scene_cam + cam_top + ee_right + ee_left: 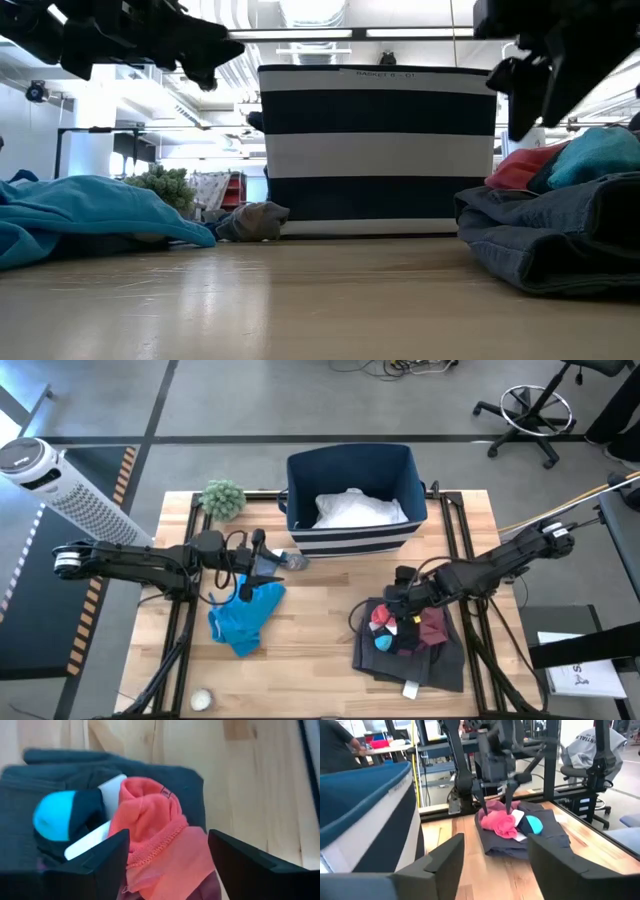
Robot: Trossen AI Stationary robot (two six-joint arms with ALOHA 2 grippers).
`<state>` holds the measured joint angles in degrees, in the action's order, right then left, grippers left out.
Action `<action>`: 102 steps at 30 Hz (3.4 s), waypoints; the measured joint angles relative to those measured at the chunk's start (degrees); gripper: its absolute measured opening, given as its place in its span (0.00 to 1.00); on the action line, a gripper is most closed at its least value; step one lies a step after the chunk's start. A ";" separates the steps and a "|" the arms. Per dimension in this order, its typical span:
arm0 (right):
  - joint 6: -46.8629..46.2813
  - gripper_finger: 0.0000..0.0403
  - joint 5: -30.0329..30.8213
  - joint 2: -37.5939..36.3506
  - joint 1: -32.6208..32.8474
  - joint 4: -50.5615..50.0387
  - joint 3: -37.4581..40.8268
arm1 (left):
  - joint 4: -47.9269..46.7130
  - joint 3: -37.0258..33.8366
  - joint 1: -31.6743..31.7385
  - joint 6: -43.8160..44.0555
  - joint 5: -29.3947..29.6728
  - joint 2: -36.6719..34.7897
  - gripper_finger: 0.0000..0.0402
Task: Sort clothes
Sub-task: Put the pink pair of socks into the blue laundry bin, then put the red underwear into the blue laundry bin
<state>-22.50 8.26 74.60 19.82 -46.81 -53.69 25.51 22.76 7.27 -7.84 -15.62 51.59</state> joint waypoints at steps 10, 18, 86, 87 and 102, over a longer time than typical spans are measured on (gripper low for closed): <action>-0.03 0.66 -2.95 9.62 -0.25 -2.72 -1.62 | 2.67 0.04 0.00 -1.32 0.26 0.75 0.60; 2.40 0.24 1.42 12.67 -0.21 -8.74 -8.85 | 6.78 0.02 0.02 -4.26 3.30 1.10 0.52; 13.99 0.65 8.03 -2.51 -9.63 -12.72 -22.74 | 10.47 0.02 -0.13 -2.08 2.89 3.48 0.56; 12.28 0.66 8.17 -2.72 -7.77 -12.67 -21.54 | 10.45 0.02 -0.13 -1.92 2.89 3.48 0.57; -16.39 0.65 3.33 -2.09 10.04 -13.72 -6.90 | 9.38 0.02 -0.15 -0.42 1.42 3.48 0.58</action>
<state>-38.89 11.60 72.51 29.86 -60.53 -60.59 34.89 22.79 7.11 -8.25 -14.20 55.07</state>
